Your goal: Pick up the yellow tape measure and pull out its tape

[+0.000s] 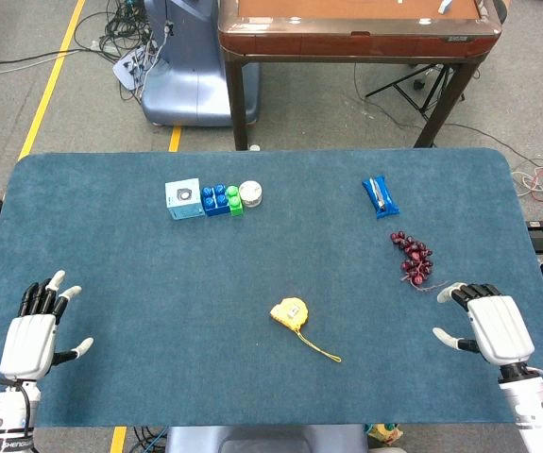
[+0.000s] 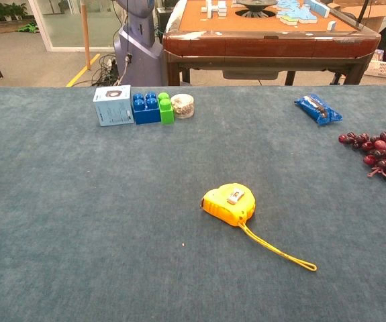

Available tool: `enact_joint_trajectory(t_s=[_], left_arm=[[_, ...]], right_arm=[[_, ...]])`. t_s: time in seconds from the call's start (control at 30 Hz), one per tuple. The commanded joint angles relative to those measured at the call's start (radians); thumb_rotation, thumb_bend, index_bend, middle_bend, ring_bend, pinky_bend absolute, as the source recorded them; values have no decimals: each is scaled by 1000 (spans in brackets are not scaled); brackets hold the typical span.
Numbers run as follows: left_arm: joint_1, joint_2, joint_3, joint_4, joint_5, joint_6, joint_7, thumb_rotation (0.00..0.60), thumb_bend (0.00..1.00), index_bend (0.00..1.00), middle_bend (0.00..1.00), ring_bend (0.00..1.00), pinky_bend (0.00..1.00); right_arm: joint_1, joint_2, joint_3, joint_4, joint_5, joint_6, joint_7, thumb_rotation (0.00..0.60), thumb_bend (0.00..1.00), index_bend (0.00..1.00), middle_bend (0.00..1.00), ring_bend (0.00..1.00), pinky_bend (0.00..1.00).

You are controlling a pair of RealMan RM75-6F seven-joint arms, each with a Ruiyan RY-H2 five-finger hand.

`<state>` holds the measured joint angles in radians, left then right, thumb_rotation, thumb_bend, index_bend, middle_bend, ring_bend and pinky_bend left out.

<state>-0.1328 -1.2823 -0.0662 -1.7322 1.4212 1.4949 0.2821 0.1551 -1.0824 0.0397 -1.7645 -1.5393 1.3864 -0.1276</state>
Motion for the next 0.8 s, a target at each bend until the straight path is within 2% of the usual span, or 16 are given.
enact_joint_trajectory(t_s=[0.03, 0.33, 0.6, 0.8], left_arm=[[2, 2, 2, -4, 0, 1, 3, 600, 102, 206, 38, 0, 0], [10, 7, 11, -18, 13, 5, 6, 600, 102, 206, 38, 0, 0], [19, 26, 18, -43, 28, 15, 15, 600, 102, 206, 38, 0, 0], [28, 30, 23, -52, 32, 22, 16, 600, 102, 207, 38, 0, 0]], right_arm=[[4, -4, -2, 3, -6, -4, 4, 600, 216, 442, 431, 408, 370], [55, -50, 7, -10, -29, -57, -30, 600, 209, 436, 426, 406, 370], [164, -144, 29, -46, 11, -215, -172, 600, 186, 378, 394, 368, 370], [237, -239, 62, -49, 97, -303, -279, 600, 12, 321, 332, 291, 366]])
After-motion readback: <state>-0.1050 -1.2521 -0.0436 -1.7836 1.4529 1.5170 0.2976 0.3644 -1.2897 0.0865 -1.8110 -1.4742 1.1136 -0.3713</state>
